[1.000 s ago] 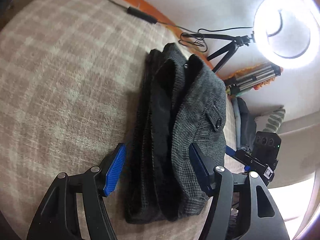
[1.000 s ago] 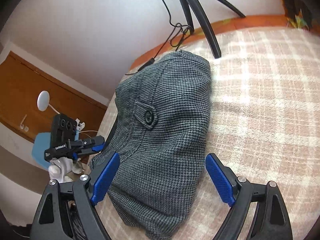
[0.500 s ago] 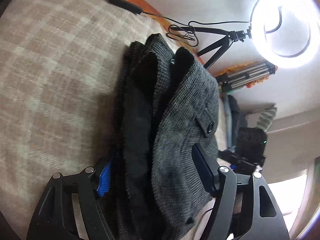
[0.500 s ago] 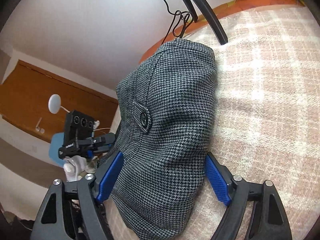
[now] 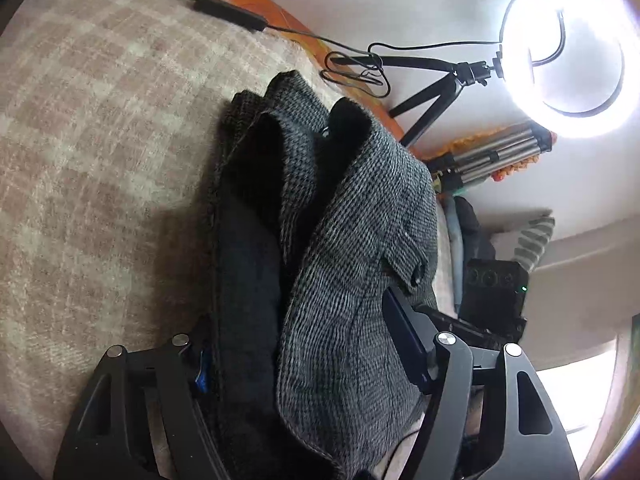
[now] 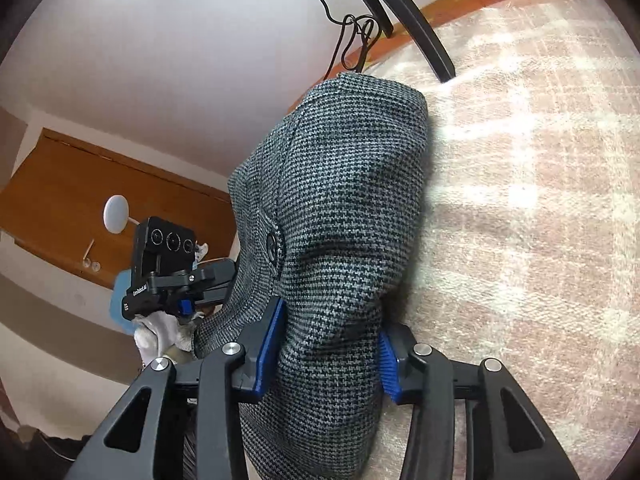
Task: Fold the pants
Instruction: 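Lift the folded shorts with both tools and carry them toward the clothes stack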
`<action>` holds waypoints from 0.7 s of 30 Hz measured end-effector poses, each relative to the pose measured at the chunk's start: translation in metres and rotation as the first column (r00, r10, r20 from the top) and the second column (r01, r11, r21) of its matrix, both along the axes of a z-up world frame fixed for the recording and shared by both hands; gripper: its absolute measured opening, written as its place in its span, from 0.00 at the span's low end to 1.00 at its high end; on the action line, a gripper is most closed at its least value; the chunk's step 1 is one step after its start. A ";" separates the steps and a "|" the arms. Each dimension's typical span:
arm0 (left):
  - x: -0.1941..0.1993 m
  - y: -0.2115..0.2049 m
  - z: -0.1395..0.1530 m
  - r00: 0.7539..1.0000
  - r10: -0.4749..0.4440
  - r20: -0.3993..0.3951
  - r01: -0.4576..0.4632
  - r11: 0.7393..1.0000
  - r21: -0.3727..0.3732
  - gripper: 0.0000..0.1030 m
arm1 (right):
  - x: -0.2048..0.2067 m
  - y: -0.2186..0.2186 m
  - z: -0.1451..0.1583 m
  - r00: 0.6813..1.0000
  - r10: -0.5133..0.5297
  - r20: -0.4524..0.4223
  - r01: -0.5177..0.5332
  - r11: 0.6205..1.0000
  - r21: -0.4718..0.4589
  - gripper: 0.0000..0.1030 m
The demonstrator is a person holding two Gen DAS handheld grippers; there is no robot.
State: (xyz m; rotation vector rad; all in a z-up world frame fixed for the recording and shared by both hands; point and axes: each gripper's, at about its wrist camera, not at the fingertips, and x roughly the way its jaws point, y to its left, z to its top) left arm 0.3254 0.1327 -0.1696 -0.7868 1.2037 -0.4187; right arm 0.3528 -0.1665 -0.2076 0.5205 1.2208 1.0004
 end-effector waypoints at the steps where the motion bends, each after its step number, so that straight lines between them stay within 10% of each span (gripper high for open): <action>1: 0.001 -0.003 0.001 1.000 -0.004 0.007 0.004 1.000 0.016 0.67 | 0.000 0.003 0.001 1.000 0.002 0.010 -0.002 1.000 -0.004 0.45; 9: 0.003 -0.014 0.005 1.000 0.005 0.031 -0.008 0.995 0.103 0.33 | -0.009 0.034 0.016 0.994 0.008 0.110 0.006 0.991 -0.132 0.26; 21: -0.010 -0.026 0.032 0.991 -0.017 0.133 -0.008 0.983 0.185 0.26 | -0.056 0.072 0.065 0.952 0.037 0.305 0.049 0.962 -0.268 0.15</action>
